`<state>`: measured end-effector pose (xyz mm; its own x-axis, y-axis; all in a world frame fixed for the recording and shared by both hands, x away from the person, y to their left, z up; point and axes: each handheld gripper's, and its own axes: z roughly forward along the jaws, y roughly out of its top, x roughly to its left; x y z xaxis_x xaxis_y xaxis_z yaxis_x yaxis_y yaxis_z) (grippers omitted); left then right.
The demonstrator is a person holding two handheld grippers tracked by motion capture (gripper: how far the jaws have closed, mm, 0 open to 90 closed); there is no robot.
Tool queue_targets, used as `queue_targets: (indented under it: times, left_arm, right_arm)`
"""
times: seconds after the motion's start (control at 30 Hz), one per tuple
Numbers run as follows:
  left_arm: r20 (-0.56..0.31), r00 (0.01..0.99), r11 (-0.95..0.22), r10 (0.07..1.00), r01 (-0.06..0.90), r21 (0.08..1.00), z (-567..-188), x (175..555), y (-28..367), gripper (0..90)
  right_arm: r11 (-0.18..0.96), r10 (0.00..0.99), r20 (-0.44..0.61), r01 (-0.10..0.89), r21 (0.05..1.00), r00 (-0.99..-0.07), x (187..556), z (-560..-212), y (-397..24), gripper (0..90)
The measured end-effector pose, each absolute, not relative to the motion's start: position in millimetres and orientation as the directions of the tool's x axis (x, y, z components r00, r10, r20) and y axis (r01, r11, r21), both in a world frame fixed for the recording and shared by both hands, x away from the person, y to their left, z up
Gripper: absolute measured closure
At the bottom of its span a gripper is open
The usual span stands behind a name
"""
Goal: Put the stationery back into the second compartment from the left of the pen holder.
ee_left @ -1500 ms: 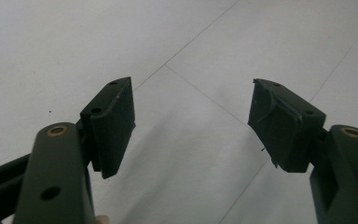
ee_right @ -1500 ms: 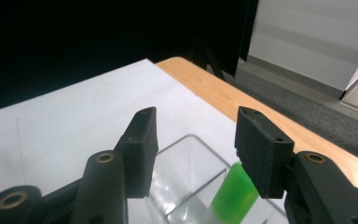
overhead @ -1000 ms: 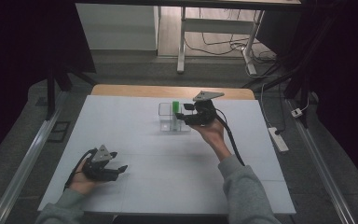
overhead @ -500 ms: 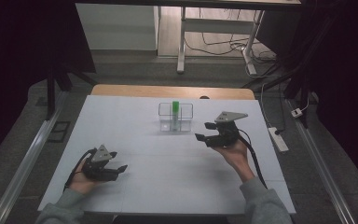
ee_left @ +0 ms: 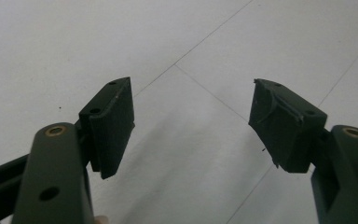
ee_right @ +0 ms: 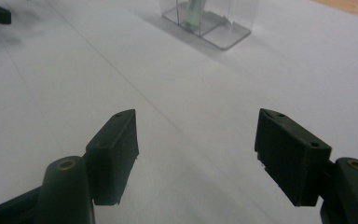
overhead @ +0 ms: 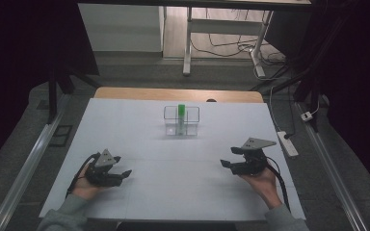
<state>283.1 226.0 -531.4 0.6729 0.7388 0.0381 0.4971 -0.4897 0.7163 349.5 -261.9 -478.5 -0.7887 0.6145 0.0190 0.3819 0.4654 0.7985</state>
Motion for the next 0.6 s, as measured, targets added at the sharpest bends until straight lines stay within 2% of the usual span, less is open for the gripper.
queue_targets:
  times: [0.3, 0.6]
  left_arm:
    - [0.040, 0.673, -0.491, 0.738, 0.495, 0.717, -532, 283, 226, 30.3]
    - [0.042, 0.671, -0.488, 0.740, 0.493, 0.720, -531, 283, 227, 30.3]
  right_arm:
    - [0.455, 0.638, 0.017, 0.394, 0.798, -0.770, 335, -489, -286, 28.0]
    - [0.481, 0.643, -0.015, 0.389, 0.786, -0.765, 334, -494, -290, 27.8]
